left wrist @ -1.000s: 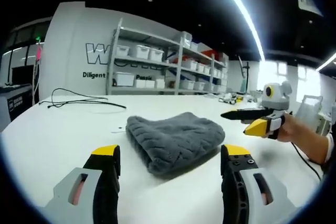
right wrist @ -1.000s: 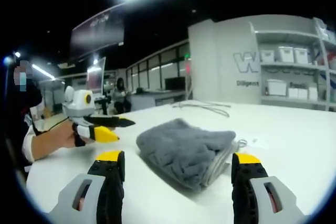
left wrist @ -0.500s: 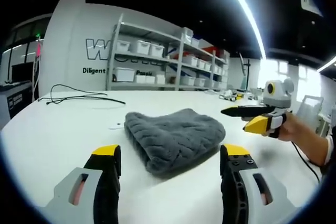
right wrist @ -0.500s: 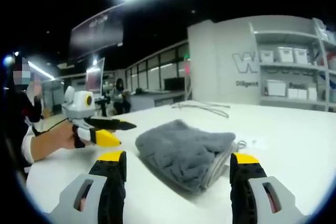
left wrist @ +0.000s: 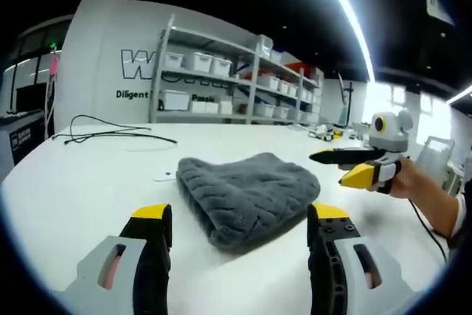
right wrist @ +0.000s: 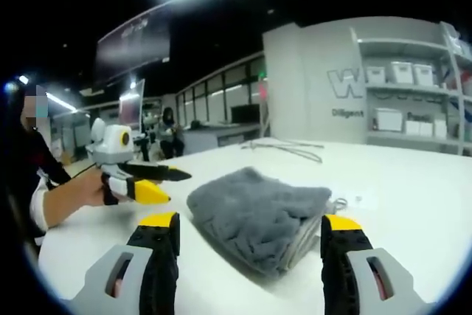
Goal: Open the folded towel by lifting each exposed corner and separating the folded layers until the towel lies flat within the target outline without major curled edges
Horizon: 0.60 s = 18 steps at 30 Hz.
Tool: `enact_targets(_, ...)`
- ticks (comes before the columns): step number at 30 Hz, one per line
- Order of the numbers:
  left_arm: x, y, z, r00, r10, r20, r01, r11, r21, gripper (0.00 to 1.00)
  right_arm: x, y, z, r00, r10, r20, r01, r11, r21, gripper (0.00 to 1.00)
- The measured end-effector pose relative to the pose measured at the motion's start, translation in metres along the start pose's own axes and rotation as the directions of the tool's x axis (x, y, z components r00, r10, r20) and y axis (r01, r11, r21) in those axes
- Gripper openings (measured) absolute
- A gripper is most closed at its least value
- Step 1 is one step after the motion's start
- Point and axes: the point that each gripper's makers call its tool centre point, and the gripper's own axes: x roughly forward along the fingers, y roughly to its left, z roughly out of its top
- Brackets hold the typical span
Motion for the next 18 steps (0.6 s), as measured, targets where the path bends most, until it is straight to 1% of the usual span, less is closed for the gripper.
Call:
enact_targets(6, -0.0036, -0.0012, -0.0035, 0.999, -0.01, -0.032, 0.01, 1.0, -0.004, 0.74, 0.0036, 0.0, 0.002, 1.0, 0.01, -0.026, -0.01, 1.0, 0.007, 0.77)
enact_targets(10, -0.006, -0.0027, -0.0063, 0.998, -0.01, -0.056, 0.01, 1.0, -0.002, 0.74, 0.0047, -0.0033, -0.0026, 0.999, 0.001, -0.053, 0.0, 1.0, 0.021, 0.75)
enact_targets(12, -0.0052, -0.0028, -0.0094, 0.996, -0.014, -0.087, 0.014, 1.0, -0.002, 0.74, 0.0035, -0.0029, -0.002, 0.999, 0.003, -0.054, -0.001, 0.999, 0.039, 0.75)
enact_targets(15, -0.0037, 0.0019, -0.0062, 0.996, -0.014, -0.089, 0.013, 1.0, -0.008, 0.74, 0.0031, -0.0032, 0.0014, 0.999, 0.008, -0.051, -0.006, 0.999, 0.039, 0.75)
enact_targets(18, -0.0025, -0.002, -0.0045, 0.996, -0.021, -0.084, 0.019, 0.999, -0.029, 0.74, 0.0027, -0.0053, -0.0008, 0.997, 0.005, -0.074, -0.003, 1.0, 0.028, 0.75)
